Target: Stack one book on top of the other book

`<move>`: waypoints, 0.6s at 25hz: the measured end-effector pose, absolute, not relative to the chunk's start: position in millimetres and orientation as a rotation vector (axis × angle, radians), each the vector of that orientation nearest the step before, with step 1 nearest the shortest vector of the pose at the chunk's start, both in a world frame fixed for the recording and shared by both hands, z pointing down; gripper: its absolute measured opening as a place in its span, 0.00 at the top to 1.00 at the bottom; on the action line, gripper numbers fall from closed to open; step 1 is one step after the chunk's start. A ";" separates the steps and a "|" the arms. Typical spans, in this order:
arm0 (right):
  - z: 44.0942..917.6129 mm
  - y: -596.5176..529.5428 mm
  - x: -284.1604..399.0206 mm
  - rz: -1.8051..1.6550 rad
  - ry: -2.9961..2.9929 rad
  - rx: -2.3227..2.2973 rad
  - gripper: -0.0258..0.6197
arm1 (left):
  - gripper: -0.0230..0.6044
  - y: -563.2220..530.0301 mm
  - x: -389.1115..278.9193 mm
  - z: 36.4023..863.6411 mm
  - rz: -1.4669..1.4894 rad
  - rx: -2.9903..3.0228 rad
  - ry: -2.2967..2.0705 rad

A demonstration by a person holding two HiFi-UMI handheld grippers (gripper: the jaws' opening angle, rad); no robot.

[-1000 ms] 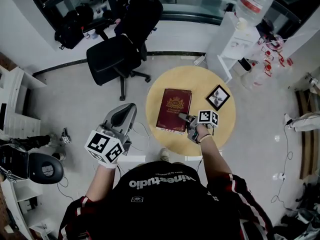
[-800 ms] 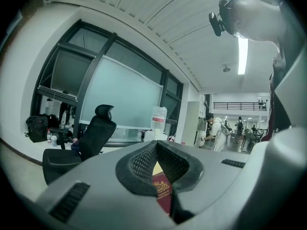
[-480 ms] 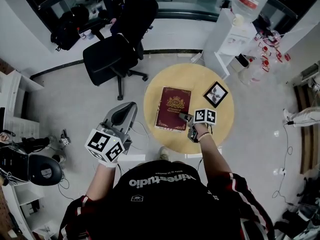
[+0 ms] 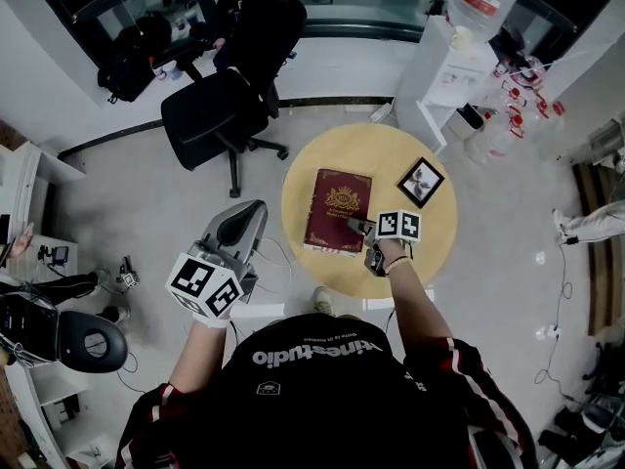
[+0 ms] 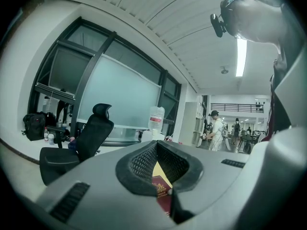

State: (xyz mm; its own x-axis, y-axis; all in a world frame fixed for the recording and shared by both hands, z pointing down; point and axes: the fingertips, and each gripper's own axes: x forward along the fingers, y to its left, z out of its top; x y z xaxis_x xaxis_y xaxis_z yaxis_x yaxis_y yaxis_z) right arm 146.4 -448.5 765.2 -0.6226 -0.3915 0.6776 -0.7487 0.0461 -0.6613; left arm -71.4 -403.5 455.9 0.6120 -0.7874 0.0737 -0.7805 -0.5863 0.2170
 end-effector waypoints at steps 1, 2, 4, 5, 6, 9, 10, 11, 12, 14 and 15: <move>765.2 -448.2 146.8 1.602 -2.014 1.158 0.51 | 0.94 -402.6 -71.9 455.3 -0.046 2.610 -1.294; 764.9 -447.4 147.3 1.603 -2.013 1.161 0.51 | 0.94 -401.6 -73.2 454.7 -0.048 2.609 -1.297; 763.3 -445.6 148.8 1.600 -2.012 1.169 0.51 | 0.94 -400.2 -77.9 454.1 -0.055 2.603 -1.304; 762.1 -445.2 150.4 1.592 -2.011 1.178 0.52 | 0.94 -399.8 -80.5 454.1 -0.058 2.599 -1.308; 760.2 -445.1 152.5 1.578 -2.011 1.190 0.52 | 0.94 -399.6 -82.9 454.0 -0.061 2.594 -1.312; 749.9 -444.8 161.9 1.522 -2.024 1.246 0.52 | 0.94 -399.2 -86.9 453.1 -0.071 2.595 -1.315; 745.0 -444.6 166.2 1.494 -2.030 1.270 0.52 | 0.94 -399.3 -87.0 452.8 -0.074 2.600 -1.311; 739.3 -444.6 171.1 1.459 -2.036 1.297 0.52 | 0.94 -399.8 -86.8 452.3 -0.078 2.604 -1.306; 732.8 -445.2 176.2 1.420 -2.043 1.326 0.52 | 0.94 -400.5 -86.8 451.3 -0.082 2.608 -1.304; 716.9 -447.2 186.5 1.336 -2.062 1.394 0.52 | 0.94 -401.9 -87.3 448.1 -0.096 2.613 -1.299; 707.6 -447.6 191.5 1.292 -2.073 1.431 0.52 | 0.94 -402.0 -87.3 446.3 -0.101 2.618 -1.295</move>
State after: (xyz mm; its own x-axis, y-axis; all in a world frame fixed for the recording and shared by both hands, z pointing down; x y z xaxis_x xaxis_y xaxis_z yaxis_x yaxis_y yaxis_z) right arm 191.5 -447.6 707.6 -0.4535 -0.5827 0.6744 -0.8621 0.0947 -0.4979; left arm -87.3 -402.0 446.3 0.6096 -0.7919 0.0353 -0.7770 -0.5880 0.2249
